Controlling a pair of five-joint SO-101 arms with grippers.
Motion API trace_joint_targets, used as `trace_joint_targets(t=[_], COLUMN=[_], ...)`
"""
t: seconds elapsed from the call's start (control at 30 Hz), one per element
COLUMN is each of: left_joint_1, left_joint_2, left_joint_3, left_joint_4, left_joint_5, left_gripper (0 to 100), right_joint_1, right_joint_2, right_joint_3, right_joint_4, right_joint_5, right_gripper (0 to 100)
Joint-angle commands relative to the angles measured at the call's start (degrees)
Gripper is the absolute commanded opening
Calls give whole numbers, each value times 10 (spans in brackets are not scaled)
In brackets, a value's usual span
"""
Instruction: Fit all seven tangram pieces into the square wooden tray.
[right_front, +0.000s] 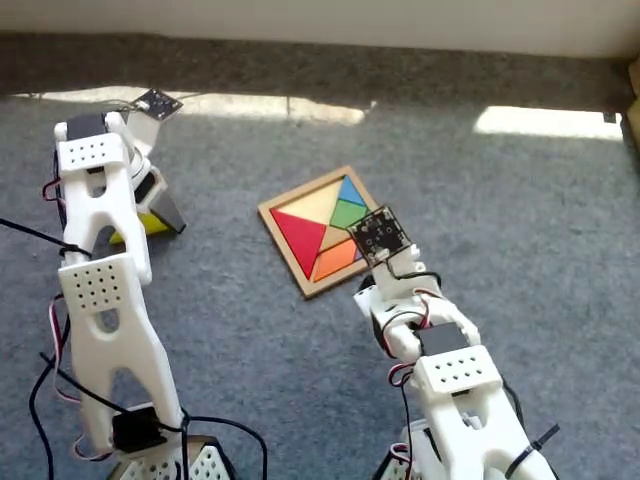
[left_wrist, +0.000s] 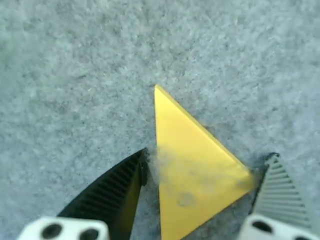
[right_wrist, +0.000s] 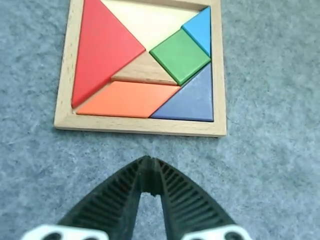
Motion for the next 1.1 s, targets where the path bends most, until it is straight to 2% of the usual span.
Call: trace_joint_targets(t=[0.0, 0.33, 0.9, 1.07], left_joint_1=[-20, -22, -17, -7], left_joint_2=[15, 14, 18, 31], left_joint_3=[-41, -84, -86, -86], left_joint_4=[8, 100, 99, 100], left_joint_5=[-26, -45, -17, -18], left_gripper=[328, 312, 307, 226], right_joint_1=[6, 6, 6, 6], right_joint_2=[-16, -16, -16, -16], right_joint_3=[-3, -3, -3, -3], right_joint_4=[-13, -13, -13, -13], right_joint_5=[1, 1, 2, 3], right_gripper=[6, 6, 6, 6])
